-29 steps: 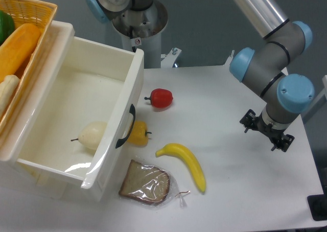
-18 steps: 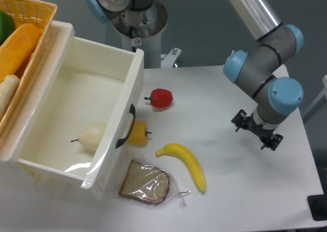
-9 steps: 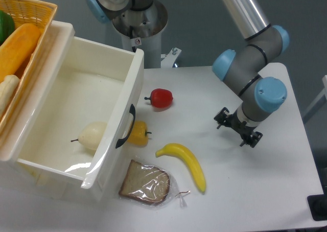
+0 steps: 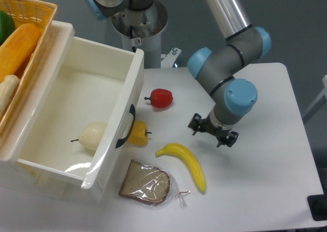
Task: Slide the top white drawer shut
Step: 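Move the gripper toward the front face of the open white drawer, then press the gripper against the drawer front beside its black handle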
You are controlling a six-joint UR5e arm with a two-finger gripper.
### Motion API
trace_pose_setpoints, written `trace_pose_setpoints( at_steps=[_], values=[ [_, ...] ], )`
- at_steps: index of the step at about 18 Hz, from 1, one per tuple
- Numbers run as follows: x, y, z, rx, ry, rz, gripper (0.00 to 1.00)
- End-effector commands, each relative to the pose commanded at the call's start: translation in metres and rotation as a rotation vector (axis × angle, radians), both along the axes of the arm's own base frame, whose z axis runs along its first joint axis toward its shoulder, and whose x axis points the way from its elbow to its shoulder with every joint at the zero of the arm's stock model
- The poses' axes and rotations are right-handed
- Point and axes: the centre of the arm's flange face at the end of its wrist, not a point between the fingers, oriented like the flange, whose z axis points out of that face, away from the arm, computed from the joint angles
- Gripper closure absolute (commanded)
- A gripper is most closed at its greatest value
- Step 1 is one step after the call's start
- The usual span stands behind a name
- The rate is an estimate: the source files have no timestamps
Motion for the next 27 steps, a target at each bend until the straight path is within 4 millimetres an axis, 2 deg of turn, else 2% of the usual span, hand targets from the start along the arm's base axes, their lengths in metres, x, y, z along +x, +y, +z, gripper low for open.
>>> trace_pose_setpoints(
  at_steps=[1,3,4,6,7,8,12,15,21,24,27],
  values=[
    [0.007,0.004,0.012,0.019,0.005,0.007,0.61],
    [0.019,0.011,0.029,0.035,0.015,0.032,0.77],
    [0.026,0.013,0.035,0.039,0.000,0.031,0.81],
    [0.040,0.013,0.039,0.028,-0.076,0.011,0.94],
    [0.048,0.014,0.039,0.024,-0.141,-0.003,0.95],
    [0.056,0.015,0.042,0.030,-0.215,-0.003,1.00],
    [0.069,0.027,0.060,0.082,-0.332,0.010,1.00],
    [0.079,0.029,0.069,0.114,-0.386,0.018,1.00],
    [0.079,0.029,0.076,0.144,-0.418,0.034,1.00],
    [0.081,0.027,0.088,0.168,-0.420,0.036,1.00],
    [0.085,0.028,0.091,0.164,-0.429,0.032,1.00]
  ],
)
